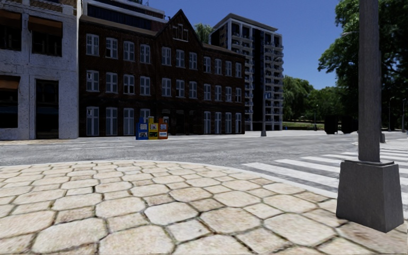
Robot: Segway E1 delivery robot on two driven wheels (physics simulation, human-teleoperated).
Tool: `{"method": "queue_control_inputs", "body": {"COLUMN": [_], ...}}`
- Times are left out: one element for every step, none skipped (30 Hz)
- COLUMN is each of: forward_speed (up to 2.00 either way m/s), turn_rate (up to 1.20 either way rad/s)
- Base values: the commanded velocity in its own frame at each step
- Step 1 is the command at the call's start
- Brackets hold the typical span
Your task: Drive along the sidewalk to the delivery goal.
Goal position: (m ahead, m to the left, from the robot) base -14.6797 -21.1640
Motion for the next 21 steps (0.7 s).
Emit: {"method": "queue_control_inputs", "body": {"forward_speed": [2.00, 2.00, 2.00, 2.00, 2.00, 2.00, 2.00, 2.00, 2.00, 2.00, 2.00, 2.00, 2.00, 2.00, 2.00, 2.00, 1.94, 1.94, 1.61, 1.47, 1.43], "turn_rate": [0.00, 0.00, 0.00, 0.00, 0.00, 0.00, 0.00, 0.00, 0.00, 0.00, -0.37, -0.46, -0.46, -0.51, -0.52, -0.54, -0.57, -0.57, -0.61, -0.62, -0.65]}}
